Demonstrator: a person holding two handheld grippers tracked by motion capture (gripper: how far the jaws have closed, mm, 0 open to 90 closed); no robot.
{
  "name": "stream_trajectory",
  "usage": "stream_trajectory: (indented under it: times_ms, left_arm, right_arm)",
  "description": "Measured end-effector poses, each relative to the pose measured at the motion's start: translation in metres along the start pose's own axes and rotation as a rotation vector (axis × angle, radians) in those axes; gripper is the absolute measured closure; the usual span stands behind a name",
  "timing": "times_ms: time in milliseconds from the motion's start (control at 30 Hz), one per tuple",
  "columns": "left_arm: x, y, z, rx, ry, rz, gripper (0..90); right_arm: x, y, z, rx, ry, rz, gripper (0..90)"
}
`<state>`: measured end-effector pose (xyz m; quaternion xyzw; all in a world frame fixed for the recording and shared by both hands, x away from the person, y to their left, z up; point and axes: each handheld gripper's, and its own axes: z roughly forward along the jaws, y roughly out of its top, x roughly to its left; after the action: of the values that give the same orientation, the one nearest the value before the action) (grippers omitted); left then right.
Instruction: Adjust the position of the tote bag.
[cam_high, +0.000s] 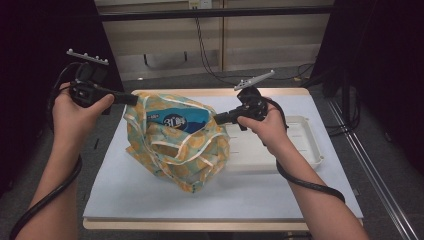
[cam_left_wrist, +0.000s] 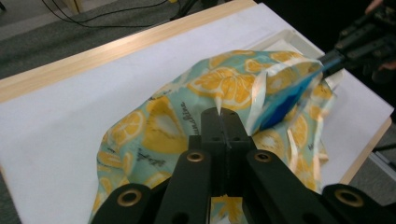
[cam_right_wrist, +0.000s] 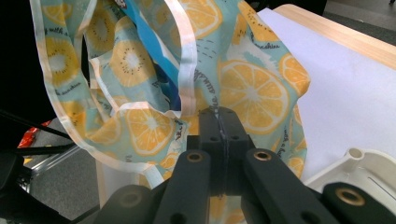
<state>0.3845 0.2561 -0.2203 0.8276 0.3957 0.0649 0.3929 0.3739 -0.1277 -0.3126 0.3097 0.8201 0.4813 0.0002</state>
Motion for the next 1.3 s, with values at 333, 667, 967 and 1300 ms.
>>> stream_trajectory:
  times_ms: [333, 667, 967, 1300]
  left_arm:
    - [0.014, -0.009, 0.024, 0.047, 0.004, -0.052, 90.0]
    - [0.015, -0.013, 0.027, 0.066, -0.011, -0.054, 90.0]
    - [-0.004, 0.005, 0.003, 0.021, -0.030, -0.001, 90.0]
    - [0.006, 0.022, 0.019, 0.040, -0.025, -0.024, 90.0]
  right_arm:
    - [-0.008, -0.007, 0.004, 0.008, 0.000, 0.022, 90.0]
    - [-0.012, -0.014, 0.009, 0.033, -0.008, 0.029, 90.0]
    - [-0.011, -0.013, 0.007, 0.028, -0.008, 0.025, 90.0]
    - [-0.014, -0.014, 0.004, 0.027, -0.015, 0.030, 90.0]
